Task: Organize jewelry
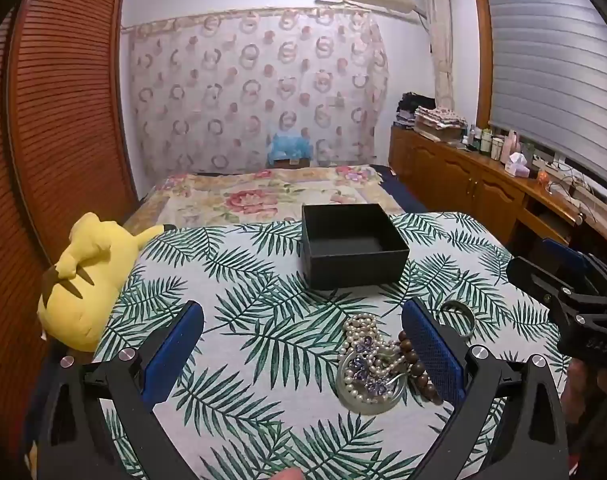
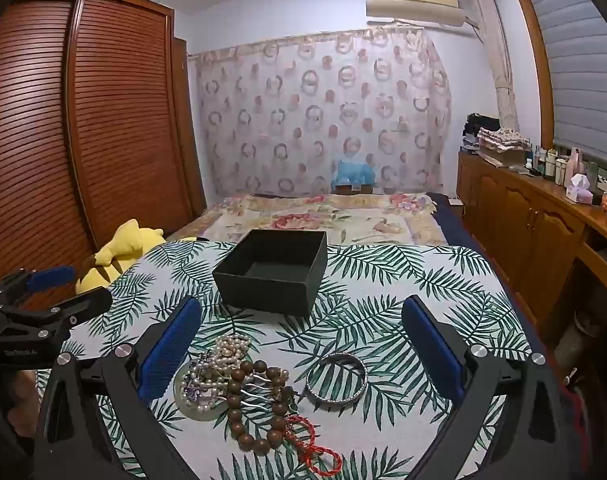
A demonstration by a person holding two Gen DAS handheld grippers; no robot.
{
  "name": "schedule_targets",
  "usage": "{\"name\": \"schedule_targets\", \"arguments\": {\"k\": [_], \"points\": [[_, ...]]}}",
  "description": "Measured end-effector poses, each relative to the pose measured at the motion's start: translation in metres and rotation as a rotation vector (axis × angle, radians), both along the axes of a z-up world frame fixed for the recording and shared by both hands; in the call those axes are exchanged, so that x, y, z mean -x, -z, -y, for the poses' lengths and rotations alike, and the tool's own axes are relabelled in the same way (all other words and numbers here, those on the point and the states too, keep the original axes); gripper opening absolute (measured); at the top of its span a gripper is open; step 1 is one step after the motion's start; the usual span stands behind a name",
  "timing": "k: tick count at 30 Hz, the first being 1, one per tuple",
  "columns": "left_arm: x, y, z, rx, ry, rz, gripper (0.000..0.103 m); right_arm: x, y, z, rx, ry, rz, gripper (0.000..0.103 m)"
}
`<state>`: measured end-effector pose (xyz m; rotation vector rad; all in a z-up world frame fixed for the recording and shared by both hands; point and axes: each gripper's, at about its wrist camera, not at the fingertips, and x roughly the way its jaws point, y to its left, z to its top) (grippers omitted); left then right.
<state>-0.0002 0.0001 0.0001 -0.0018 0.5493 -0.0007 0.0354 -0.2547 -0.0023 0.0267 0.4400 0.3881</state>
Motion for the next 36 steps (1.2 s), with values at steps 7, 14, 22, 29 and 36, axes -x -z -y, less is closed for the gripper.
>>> {"name": "schedule_targets", "arguments": {"k": [7,14,22,29,36], "points": [[-0.001,0.000,-0.001,0.001,0.002,-0.001,0.096,0.001,0.000,0.000,0.001,0.000,0.001,0.100],[-0.002,-0.005,0.006,-0.002,0.002,0.002,0.096,0.001,-0.001,0.000,0.001,0.000,0.001,0.100],[-0.001,-0.013,0.003,-0.001,0.002,0.008,0.096,0.000,-0.001,0.000,0.000,-0.001,0.001,0.100],[0.003,-0.015,0.004,-0.002,0.003,0.016,0.096,0.001,-0.001,0.000,-0.001,0.000,0.002,0.100],[0.004,-0.017,0.005,-0.003,0.001,0.017,0.096,0.000,-0.001,-0.001,0.000,0.001,0.001,0.100]]}}
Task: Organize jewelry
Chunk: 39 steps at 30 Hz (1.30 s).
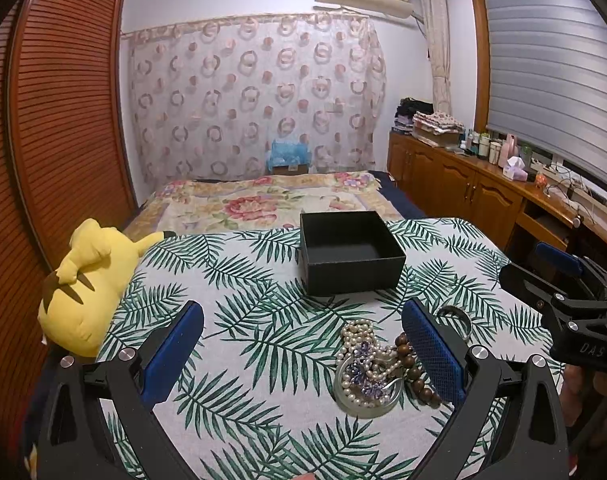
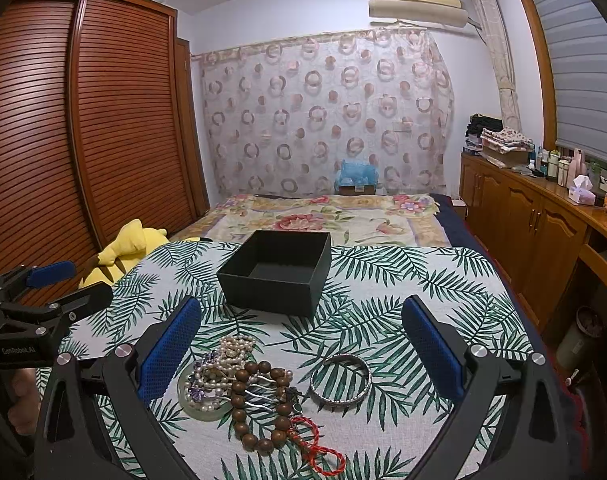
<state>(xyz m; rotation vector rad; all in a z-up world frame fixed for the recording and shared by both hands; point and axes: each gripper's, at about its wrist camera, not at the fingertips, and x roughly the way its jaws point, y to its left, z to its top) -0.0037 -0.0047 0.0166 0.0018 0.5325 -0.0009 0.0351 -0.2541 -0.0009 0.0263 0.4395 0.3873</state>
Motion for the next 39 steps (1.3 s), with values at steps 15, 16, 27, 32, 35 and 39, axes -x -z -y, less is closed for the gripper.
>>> {"name": "schedule_targets", "arguments": {"k": [15,16,27,32,35,39], "points": [[0.002,-0.002,-0.001,-0.001,0.000,-0.003,0.096,0.000,0.001,0.003,-0.003,-0.003,0.000,0.100],[0.001,-0.001,-0.001,-0.001,0.000,-0.004,0.096,0.001,0.000,0.003,-0.003,-0.003,0.000,0.100],[0.000,0.004,0.000,-0.003,-0.001,-0.010,0.096,0.006,0.000,-0.009,-0.001,-0.004,-0.003,0.100],[0.000,0.003,0.001,-0.002,0.000,-0.008,0.096,0.008,0.002,-0.006,-0.002,-0.004,0.000,0.100],[-0.001,0.014,0.002,-0.002,0.001,-0.005,0.096,0.008,0.001,-0.006,-0.002,-0.004,0.000,0.100],[-0.001,0.014,0.004,0.000,0.004,0.001,0.096,0.008,0.001,-0.007,0.000,-0.006,0.003,0.100]]}}
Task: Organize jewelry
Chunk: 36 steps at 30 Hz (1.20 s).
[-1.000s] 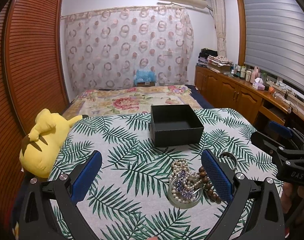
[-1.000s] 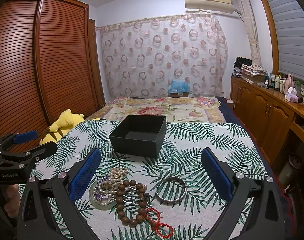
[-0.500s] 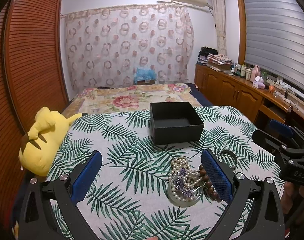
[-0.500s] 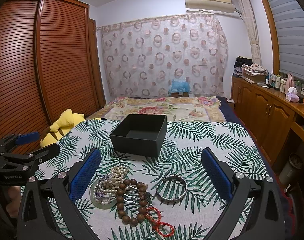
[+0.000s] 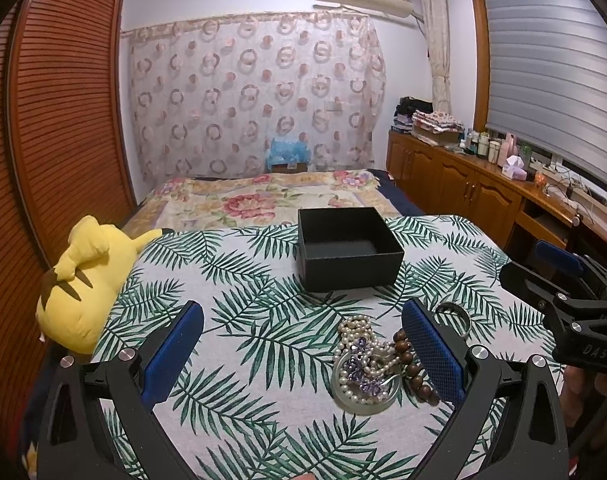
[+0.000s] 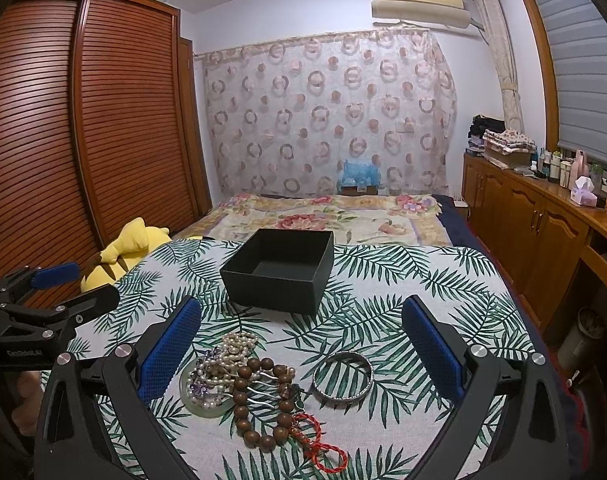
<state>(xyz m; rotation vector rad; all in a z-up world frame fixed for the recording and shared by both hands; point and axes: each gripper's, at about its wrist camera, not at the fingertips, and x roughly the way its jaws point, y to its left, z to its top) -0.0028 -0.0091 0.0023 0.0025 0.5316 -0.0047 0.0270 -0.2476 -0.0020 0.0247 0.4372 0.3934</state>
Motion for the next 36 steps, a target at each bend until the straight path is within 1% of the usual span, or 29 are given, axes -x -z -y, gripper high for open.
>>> {"name": "schedule_targets", "arguments": {"k": [14,20,24,25,28,29,31,33,36], "points": [[-0.001,0.002,0.002,0.002,0.003,-0.007,0.096,-0.001,-0.003,0.003,0.001,0.001,-0.001,0.100],[-0.008,0.008,0.003,0.004,0.020,-0.035,0.096,-0.008,0.001,0.012,0.006,0.007,-0.015,0.100],[-0.015,0.015,0.006,0.007,0.053,-0.060,0.096,-0.019,0.010,0.026,0.019,-0.001,-0.028,0.100],[-0.016,0.017,0.007,0.007,0.060,-0.066,0.096,-0.022,0.013,0.029,0.023,-0.005,-0.035,0.099],[-0.020,0.023,0.011,0.007,0.095,-0.091,0.096,-0.033,0.024,0.035,0.047,-0.028,-0.078,0.087],[-0.022,0.025,0.013,0.006,0.107,-0.099,0.096,-0.038,0.029,0.037,0.059,-0.040,-0.100,0.082],[-0.026,0.028,0.016,0.007,0.135,-0.112,0.096,-0.046,0.038,0.039,0.076,-0.060,-0.135,0.077],[-0.031,0.032,0.018,0.010,0.156,-0.130,0.096,-0.052,0.048,0.039,0.099,-0.082,-0.170,0.066],[-0.039,0.040,0.023,0.006,0.182,-0.152,0.096,-0.063,0.065,0.037,0.130,-0.110,-0.222,0.057]]}}
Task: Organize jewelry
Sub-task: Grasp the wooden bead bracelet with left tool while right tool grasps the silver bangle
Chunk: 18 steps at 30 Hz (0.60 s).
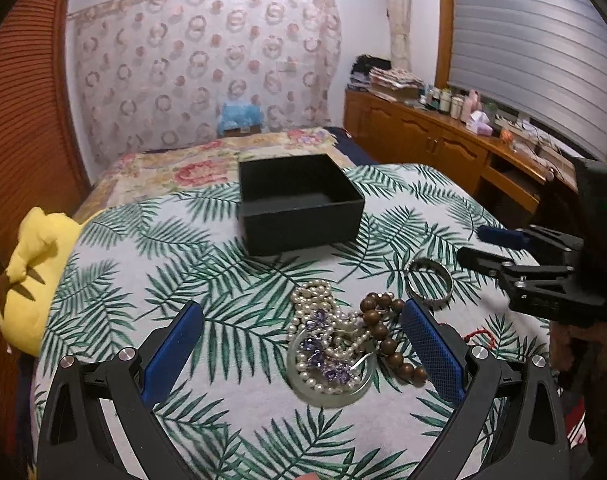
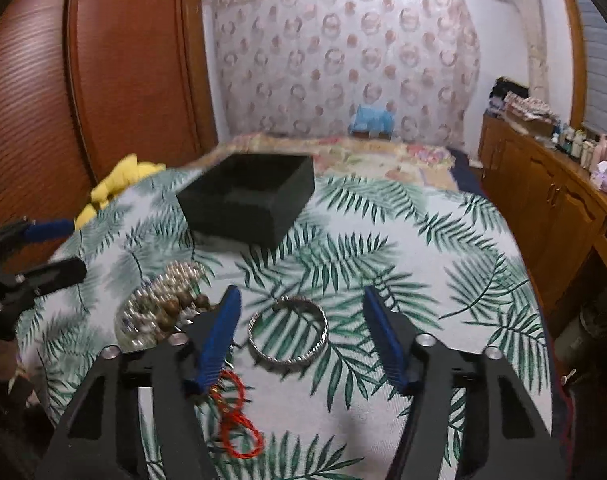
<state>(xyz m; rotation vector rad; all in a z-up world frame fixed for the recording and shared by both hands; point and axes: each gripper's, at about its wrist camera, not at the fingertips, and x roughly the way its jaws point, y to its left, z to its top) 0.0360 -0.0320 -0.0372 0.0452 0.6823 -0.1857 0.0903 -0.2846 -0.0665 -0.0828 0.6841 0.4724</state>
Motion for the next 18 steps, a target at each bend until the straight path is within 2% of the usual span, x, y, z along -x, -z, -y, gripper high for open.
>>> {"name": "schedule_targets", "arguments": {"k": [4,9,13,18], "points": [[-0.010,0.009,0.009,-0.028,0.036,-0.035,0.096,-0.015,0.016,-0.004,0.016,-0.039,-0.072,0.045],[-0.022,0.017,0.024,-0.039,0.099,-0.072,0.094,-0.025,0.027,-0.010,0.072,-0.068,-0.111,0.034],[-0.031,0.019,0.037,-0.042,0.159,-0.104,0.076,-0.029,0.034,-0.013,0.110,-0.079,-0.128,0.025],[-0.048,0.027,0.050,-0.061,0.208,-0.159,0.052,-0.033,0.037,-0.012,0.111,-0.075,-0.139,0.024]]}}
